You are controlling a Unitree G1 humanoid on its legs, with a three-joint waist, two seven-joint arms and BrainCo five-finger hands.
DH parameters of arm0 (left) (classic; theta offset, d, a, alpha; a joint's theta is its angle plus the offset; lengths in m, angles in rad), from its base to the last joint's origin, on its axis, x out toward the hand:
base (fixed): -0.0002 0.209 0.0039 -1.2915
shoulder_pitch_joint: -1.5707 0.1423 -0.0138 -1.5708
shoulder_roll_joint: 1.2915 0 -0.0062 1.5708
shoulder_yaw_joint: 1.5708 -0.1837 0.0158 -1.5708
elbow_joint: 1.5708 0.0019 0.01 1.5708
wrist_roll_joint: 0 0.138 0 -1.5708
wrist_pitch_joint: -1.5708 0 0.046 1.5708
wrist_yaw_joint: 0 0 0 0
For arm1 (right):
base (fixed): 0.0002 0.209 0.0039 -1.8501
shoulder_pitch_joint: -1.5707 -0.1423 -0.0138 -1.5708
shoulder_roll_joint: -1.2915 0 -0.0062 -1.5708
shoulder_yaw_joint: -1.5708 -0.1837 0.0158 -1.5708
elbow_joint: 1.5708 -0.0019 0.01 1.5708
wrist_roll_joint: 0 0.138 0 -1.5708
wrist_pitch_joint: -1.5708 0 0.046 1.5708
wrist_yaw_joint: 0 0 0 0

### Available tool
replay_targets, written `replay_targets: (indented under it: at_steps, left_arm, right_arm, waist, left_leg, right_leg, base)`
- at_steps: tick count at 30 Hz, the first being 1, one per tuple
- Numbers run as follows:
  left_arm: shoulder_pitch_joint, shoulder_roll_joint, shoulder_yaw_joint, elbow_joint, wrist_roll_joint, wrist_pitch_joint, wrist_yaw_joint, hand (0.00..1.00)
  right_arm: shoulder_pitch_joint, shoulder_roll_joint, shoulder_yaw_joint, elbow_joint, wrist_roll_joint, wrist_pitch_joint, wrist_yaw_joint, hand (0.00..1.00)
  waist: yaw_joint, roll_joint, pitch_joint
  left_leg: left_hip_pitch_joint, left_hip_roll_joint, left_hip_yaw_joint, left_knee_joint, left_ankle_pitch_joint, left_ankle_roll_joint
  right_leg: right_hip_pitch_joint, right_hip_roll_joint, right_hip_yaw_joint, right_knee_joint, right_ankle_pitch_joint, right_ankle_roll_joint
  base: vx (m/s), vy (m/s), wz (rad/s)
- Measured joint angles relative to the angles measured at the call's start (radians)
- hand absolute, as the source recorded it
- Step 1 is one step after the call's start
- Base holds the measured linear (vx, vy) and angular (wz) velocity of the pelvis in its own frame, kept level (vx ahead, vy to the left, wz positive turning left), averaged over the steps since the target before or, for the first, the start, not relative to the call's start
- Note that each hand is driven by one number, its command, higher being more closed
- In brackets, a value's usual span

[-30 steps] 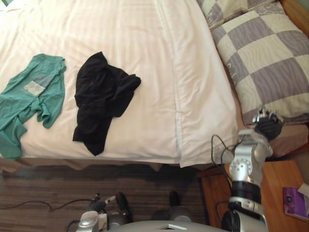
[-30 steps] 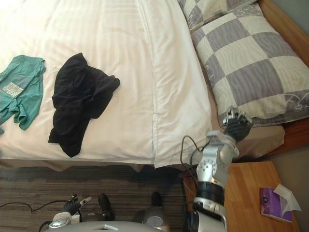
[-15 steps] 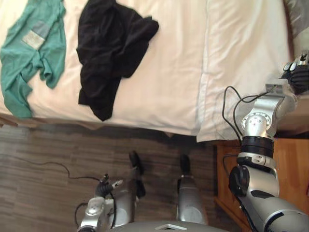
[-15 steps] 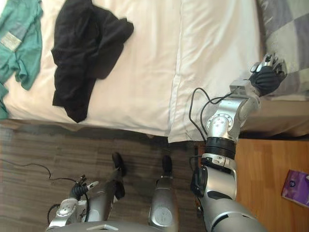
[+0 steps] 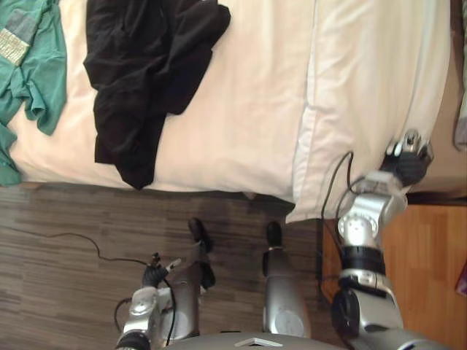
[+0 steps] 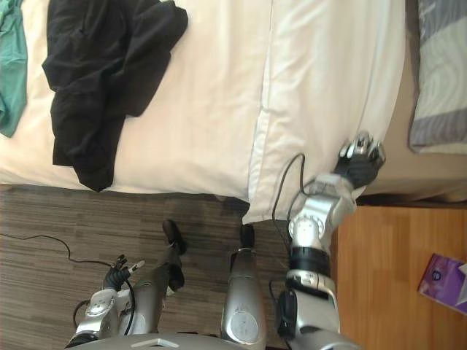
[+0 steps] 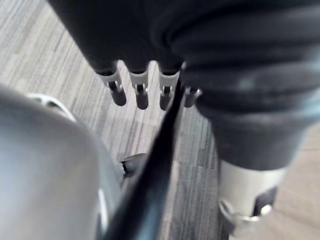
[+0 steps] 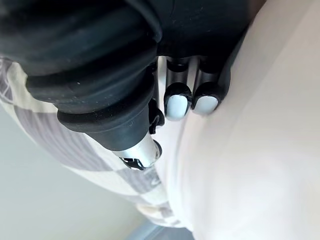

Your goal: Tidy the bed and pick cloth on bed and put in laundry

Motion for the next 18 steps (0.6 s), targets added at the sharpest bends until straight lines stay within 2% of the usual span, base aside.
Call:
replay_targets:
  at_steps: [1,2,3,4,5,6,7,8,9,10,11,13,14,18]
  left_arm:
    - [-0.018,-0.013,0.006,0.009,-0.007,0.002,-0.001,0.00]
    - [-0.021,-0.015,0.007,0.012,-0.008,0.002,-0.001,0.00]
    - [-0.029,-0.020,0.006,0.021,-0.008,0.002,-0.002,0.00]
    - [-0.031,-0.023,0.006,0.022,-0.008,0.007,-0.002,0.00]
    - [-0.031,-0.026,0.005,0.023,-0.008,0.009,-0.002,0.00]
    - [-0.030,-0.035,0.003,0.029,-0.008,0.011,-0.003,0.00]
    - [-0.026,-0.043,-0.003,0.037,-0.008,0.016,-0.003,0.00]
    - [-0.013,-0.044,-0.003,0.040,-0.007,0.022,-0.003,0.00]
    - [-0.001,-0.045,-0.005,0.043,-0.007,0.022,-0.004,0.00]
    - [0.009,-0.047,-0.008,0.045,-0.007,0.022,-0.004,0.00]
    - [0.026,-0.042,-0.018,0.057,-0.006,0.022,-0.010,0.00]
    - [0.030,-0.021,-0.042,0.083,0.003,0.030,-0.023,0.00]
    - [0.031,-0.003,-0.066,0.104,0.014,0.034,-0.027,0.00]
    - [0.041,0.024,-0.115,0.112,0.054,0.048,-0.033,0.00]
  right_arm:
    - [0.067,0.001,-0.020,0.019,0.000,0.022,0.014,1.00]
    - [0.078,0.001,-0.024,0.027,0.000,0.026,0.015,1.00]
    - [0.129,0.007,-0.035,0.083,0.000,0.059,0.014,1.00]
    - [0.184,0.023,-0.042,0.172,-0.004,0.114,0.002,0.00]
    - [0.217,0.032,-0.041,0.227,-0.006,0.145,-0.010,0.00]
    - [0.282,0.064,-0.039,0.315,-0.024,0.197,-0.022,0.00]
    - [0.378,0.129,-0.027,0.431,-0.081,0.277,-0.055,0.00]
    - [0.448,0.199,-0.007,0.480,-0.158,0.332,-0.058,0.00]
    - [0.487,0.228,0.011,0.502,-0.199,0.354,-0.055,0.00]
    - [0.504,0.232,0.005,0.512,-0.216,0.357,-0.056,0.00]
    - [0.534,0.220,0.011,0.529,-0.274,0.370,-0.053,0.00]
    - [0.533,0.217,0.036,0.573,-0.373,0.374,-0.052,0.00]
    - [0.521,0.207,0.053,0.596,-0.476,0.378,-0.050,0.00]
    - [0.490,0.169,0.101,0.636,-0.683,0.395,-0.037,0.00]
  waist:
    - [0.002,-0.015,-0.004]
    - [0.002,-0.018,-0.005]
    - [0.004,-0.037,-0.014]
    - [0.004,-0.056,-0.021]
    - [0.004,-0.061,-0.023]
    - [0.001,-0.063,-0.026]
    - [-0.003,-0.062,-0.031]
    - [-0.010,-0.054,-0.045]
    - [-0.014,-0.050,-0.062]
    - [-0.018,-0.048,-0.077]
    - [-0.029,-0.050,-0.107]
    - [-0.031,-0.061,-0.142]
    - [-0.031,-0.068,-0.161]
    - [-0.029,-0.073,-0.192]
  left_leg:
    - [0.026,0.002,-0.005,0.000,-0.008,-0.002]
    - [0.031,0.002,-0.006,0.000,-0.010,-0.001]
    - [0.055,0.003,-0.006,0.000,-0.021,-0.005]
    - [0.083,0.003,-0.004,0.001,-0.033,-0.007]
    - [0.098,0.002,-0.005,0.001,-0.035,-0.009]
    - [0.126,-0.001,-0.012,0.000,-0.043,-0.013]
    - [0.171,-0.003,-0.016,0.000,-0.055,-0.019]
    - [0.205,-0.002,-0.019,0.000,-0.064,-0.029]
    - [0.222,0.000,-0.020,0.000,-0.068,-0.032]
    - [0.233,-0.001,-0.019,0.000,-0.071,-0.033]
    - [0.252,-0.001,-0.022,0.000,-0.075,-0.033]
    - [0.283,0.004,-0.029,-0.001,-0.078,-0.037]
    - [0.301,0.009,-0.041,-0.001,-0.078,-0.037]
    - [0.322,0.018,-0.066,-0.007,-0.076,-0.039]
  right_leg:
    - [0.035,-0.001,-0.014,-0.007,-0.007,-0.002]
    - [0.042,-0.001,-0.015,-0.008,-0.008,-0.001]
    - [0.070,-0.002,-0.018,-0.014,-0.015,-0.001]
    - [0.101,-0.002,-0.020,-0.020,-0.022,-0.001]
    - [0.119,-0.003,-0.024,-0.024,-0.028,-0.004]
    - [0.155,-0.009,-0.042,-0.026,-0.038,-0.007]
    - [0.205,-0.013,-0.051,-0.028,-0.056,-0.007]
    - [0.246,-0.013,-0.063,-0.035,-0.062,-0.005]
    - [0.267,-0.013,-0.068,-0.043,-0.062,-0.005]
    - [0.281,-0.013,-0.069,-0.050,-0.062,-0.005]
    - [0.309,-0.010,-0.070,-0.068,-0.061,-0.003]
    - [0.354,-0.005,-0.073,-0.095,-0.059,-0.002]
    - [0.386,0.000,-0.080,-0.118,-0.053,-0.002]
    - [0.443,0.014,-0.101,-0.186,-0.024,-0.004]
  base:
    - [0.18,-0.056,0.10]
    - [0.14,-0.042,0.10]
    - [0.13,-0.043,0.00]
    - [0.13,-0.042,-0.01]
    - [0.16,-0.051,0.08]
    - [0.16,-0.051,0.14]
    - [0.21,-0.074,0.16]
    - [0.17,-0.066,0.06]
    - [0.12,-0.048,0.01]
    - [0.09,-0.027,-0.02]
    - [0.11,-0.031,-0.03]
    - [0.09,-0.037,0.02]
    - [0.03,-0.035,0.10]
    - [-0.03,-0.014,0.12]
